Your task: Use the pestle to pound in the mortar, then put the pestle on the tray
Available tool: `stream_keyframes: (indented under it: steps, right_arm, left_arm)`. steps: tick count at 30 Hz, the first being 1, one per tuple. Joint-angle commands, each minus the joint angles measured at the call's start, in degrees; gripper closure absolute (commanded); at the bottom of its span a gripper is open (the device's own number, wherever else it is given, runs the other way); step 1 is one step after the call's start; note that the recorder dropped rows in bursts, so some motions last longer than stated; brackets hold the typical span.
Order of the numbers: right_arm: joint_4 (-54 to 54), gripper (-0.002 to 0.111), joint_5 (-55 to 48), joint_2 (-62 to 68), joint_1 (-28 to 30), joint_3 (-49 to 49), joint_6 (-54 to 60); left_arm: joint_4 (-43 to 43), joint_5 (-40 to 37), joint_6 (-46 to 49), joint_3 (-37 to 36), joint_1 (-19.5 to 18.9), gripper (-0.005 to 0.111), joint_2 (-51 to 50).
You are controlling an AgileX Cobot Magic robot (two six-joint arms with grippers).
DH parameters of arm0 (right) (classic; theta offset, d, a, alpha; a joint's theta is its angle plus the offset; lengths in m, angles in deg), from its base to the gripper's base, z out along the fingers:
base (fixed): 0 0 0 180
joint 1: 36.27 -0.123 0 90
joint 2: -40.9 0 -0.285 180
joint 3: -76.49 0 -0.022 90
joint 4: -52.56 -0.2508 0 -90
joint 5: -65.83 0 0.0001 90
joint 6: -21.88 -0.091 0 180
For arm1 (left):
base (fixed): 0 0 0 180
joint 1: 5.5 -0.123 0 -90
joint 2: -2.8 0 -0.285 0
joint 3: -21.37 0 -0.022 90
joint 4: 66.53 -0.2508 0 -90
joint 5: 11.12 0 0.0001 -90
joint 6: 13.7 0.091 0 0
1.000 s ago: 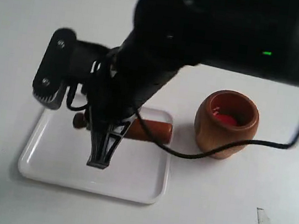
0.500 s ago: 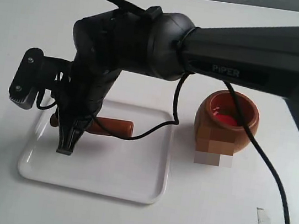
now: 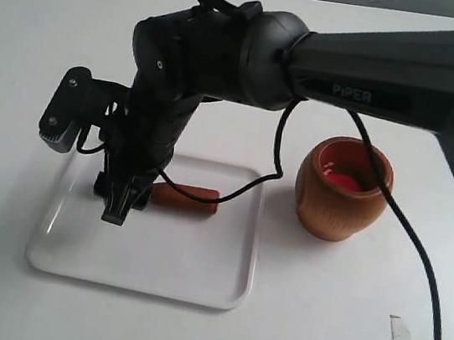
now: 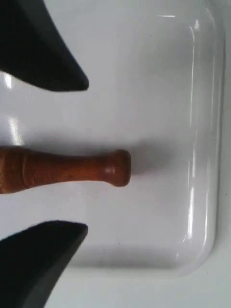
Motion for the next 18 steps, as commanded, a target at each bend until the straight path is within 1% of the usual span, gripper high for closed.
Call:
stream_keyframes:
  steps: [1, 6, 10, 12, 14, 16, 18]
  right_arm:
    - [0.2, 0.030, 0.0, -1.0, 0.1, 0.4, -2.0]
    - [4.3, 0.037, 0.2, -5.1, 0.1, 0.4, -7.0]
    - [6.3, 0.037, 0.5, -10.8, 0.1, 0.4, -11.4]
    - [8.0, 0.038, 1.8, -16.2, 0.1, -0.7, -14.5]
    - [9.6, 0.042, 4.5, -22.9, 0.1, -4.9, -16.5]
    - [10.4, 0.046, 7.9, -29.4, 0.1, -10.9, -17.8]
    - [10.8, 0.052, 13.4, -38.0, 0.1, -18.8, -18.0]
  left_arm:
    - [0.4, 0.2, -0.5, 0.0, 0.4, 0.107, 0.1]
    - [0.4, 0.2, -0.5, 0.0, 0.4, 0.107, 0.1]
    - [0.4, 0.2, -0.5, 0.0, 0.4, 0.107, 0.1]
    - [0.4, 0.2, -0.5, 0.0, 0.4, 0.107, 0.1]
    - [0.4, 0.2, -0.5, 0.0, 0.4, 0.107, 0.1]
    - [0.4, 0.2, -0.5, 0.0, 0.4, 0.107, 0.1]
    - [0.4, 0.2, -0.5, 0.0, 0.4, 0.107, 0.1]
